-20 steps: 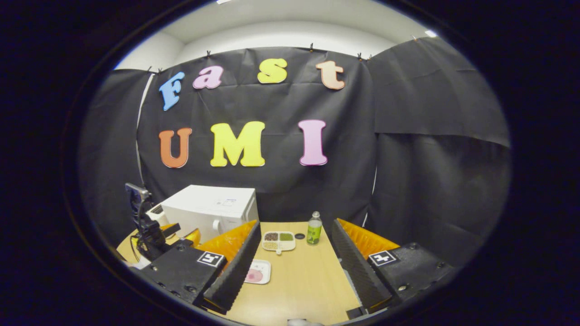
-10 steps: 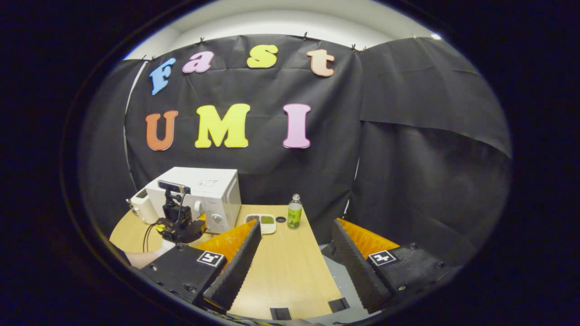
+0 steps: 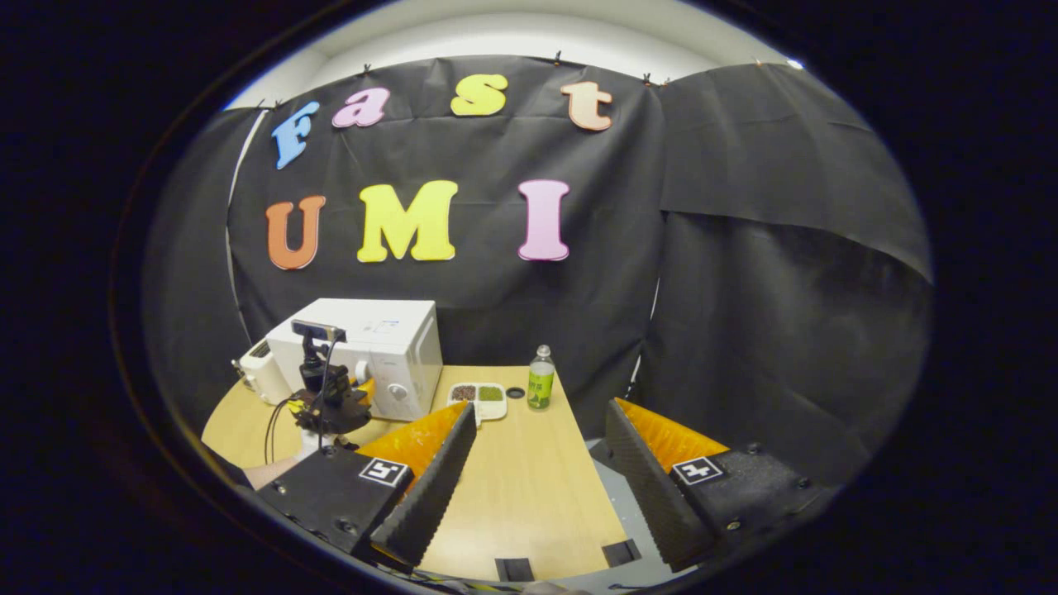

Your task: Open the microwave oven with the left hand, put the food in, and close the microwave oven.

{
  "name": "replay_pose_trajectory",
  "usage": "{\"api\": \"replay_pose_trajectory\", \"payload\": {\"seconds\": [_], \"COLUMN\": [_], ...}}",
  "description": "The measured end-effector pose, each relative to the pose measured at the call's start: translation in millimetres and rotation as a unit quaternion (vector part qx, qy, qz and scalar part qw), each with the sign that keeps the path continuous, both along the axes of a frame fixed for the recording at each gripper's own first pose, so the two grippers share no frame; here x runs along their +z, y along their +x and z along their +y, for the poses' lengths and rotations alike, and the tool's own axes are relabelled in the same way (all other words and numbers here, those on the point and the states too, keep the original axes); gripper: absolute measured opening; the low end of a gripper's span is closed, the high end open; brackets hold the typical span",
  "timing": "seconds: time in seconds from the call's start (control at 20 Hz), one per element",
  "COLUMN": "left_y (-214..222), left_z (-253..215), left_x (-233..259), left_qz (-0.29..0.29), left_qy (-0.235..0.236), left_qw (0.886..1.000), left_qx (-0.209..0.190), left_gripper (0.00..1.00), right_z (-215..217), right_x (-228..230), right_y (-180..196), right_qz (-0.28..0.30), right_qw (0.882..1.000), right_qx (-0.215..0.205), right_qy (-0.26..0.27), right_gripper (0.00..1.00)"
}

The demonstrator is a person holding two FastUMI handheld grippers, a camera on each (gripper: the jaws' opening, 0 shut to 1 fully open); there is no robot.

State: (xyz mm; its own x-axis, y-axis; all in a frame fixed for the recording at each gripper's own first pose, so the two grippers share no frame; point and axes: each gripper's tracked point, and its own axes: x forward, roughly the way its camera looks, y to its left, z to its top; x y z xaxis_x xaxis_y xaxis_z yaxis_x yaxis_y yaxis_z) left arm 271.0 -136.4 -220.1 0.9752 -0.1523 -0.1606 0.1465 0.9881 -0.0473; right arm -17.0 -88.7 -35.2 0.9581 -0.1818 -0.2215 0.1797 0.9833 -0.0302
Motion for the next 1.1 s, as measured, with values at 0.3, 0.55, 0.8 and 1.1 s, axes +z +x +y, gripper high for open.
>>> {"api": "replay_pose_trajectory", "payload": {"seconds": [0.3, 0.55, 0.8, 1.1], "left_y": [-15, -78, -129, -166], "left_z": [0, 20, 66, 121], "left_x": [-1, -7, -21, -28], "left_qz": [0.009, -0.015, 0.020, 0.044], "left_qy": [-0.025, 0.000, 0.008, 0.009], "left_qw": [0.999, 0.998, 0.999, 0.999], "left_qx": [-0.019, -0.058, -0.049, -0.002], "left_gripper": [0.03, 0.04, 0.38, 0.98], "right_z": [12, 35, 84, 142], "right_x": [4, 3, -12, -11], "right_y": [5, 14, 29, 27], "right_qz": [-0.006, -0.008, 0.011, 0.004], "right_qw": [1.000, 0.999, 0.995, 0.986], "right_qx": [0.016, 0.044, 0.100, 0.166], "right_qy": [-0.001, -0.006, 0.022, 0.034], "right_gripper": [1.00, 1.00, 1.00, 1.00]}}
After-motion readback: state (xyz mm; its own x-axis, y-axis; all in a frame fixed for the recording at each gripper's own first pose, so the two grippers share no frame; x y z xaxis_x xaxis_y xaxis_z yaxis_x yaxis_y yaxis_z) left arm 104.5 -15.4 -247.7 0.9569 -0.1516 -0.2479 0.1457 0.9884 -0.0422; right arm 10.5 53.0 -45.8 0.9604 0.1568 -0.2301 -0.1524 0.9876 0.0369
